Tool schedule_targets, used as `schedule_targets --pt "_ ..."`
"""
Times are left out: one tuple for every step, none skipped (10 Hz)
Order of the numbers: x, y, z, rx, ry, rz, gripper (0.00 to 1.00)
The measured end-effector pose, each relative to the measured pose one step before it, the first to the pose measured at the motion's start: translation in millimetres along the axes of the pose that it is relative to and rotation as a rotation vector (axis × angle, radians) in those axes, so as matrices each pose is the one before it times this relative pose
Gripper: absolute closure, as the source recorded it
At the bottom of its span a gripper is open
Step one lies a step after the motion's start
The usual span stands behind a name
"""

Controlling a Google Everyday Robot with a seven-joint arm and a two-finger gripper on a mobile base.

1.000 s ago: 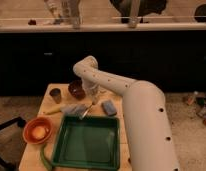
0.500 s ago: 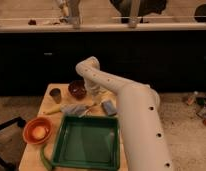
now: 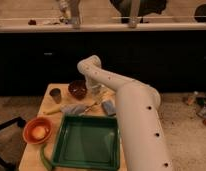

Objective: Place fork in table surface

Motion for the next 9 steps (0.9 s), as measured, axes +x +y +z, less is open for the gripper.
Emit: schedule_targets --pt "0.76 0.1 -3.33 0.00581 0.00183 0.00647 1.0" --pt "1.67 -0.03 -3.09 0.00367 0.00461 0.00716 1.0" --pt "0.76 -0.68 -1.22 0.00234 0.00194 0.0036 1.0" --pt "1.22 -1.25 -1.32 0.00255 0.00141 0.0032 1.0" --pt "1.85 -2.22 2.4 0.00049 -0.00135 0.00577 1.0" --pt "2.19 -2.74 3.95 0.00173 -0.00332 0.0076 1.0" --pt "1.61 -2.09 4.02 -0.00019 -0.00397 0.00672 1.0" --pt "1.74 -2.48 4.51 -0.0012 -0.0046 0.00766 1.0" --pt "2.31 -3.29 7.17 -0.0044 -0.0068 0.00632 1.0"
